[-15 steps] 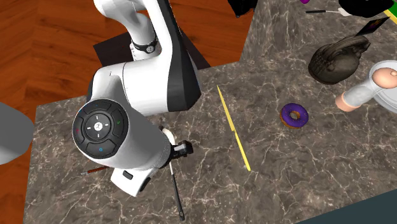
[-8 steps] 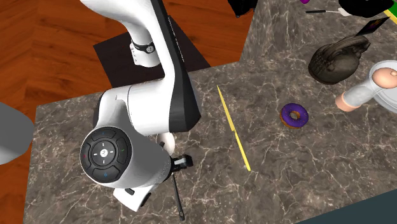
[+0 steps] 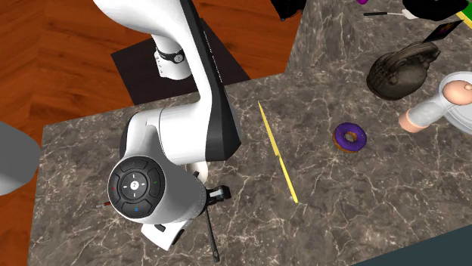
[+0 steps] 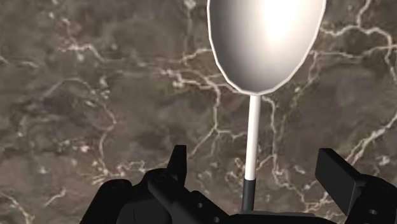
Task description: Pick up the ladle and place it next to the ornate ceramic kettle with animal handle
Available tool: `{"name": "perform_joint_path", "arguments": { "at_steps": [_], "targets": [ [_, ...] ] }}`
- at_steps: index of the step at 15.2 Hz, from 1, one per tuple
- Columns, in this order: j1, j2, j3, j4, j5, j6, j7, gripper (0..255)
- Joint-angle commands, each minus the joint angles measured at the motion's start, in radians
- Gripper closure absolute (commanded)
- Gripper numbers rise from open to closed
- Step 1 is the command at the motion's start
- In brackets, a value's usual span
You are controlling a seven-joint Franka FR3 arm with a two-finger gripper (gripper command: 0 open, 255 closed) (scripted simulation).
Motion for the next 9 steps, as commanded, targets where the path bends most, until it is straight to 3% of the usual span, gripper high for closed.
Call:
{"name": "perform_joint_path", "arguments": {
  "at_steps": [1,2,3,9],
  "targets": [
    [0.000,0.000,0.000,0.000,0.000,0.000,0.000,0],
    [0.000,0.000,0.000,0.000,0.000,0.000,0.000,0],
    [0.000,0.000,0.000,0.000,0.000,0.000,0.000,255],
    [0.000,0.000,0.000,0.000,0.000,0.000,0.000,255]
  ]
}}
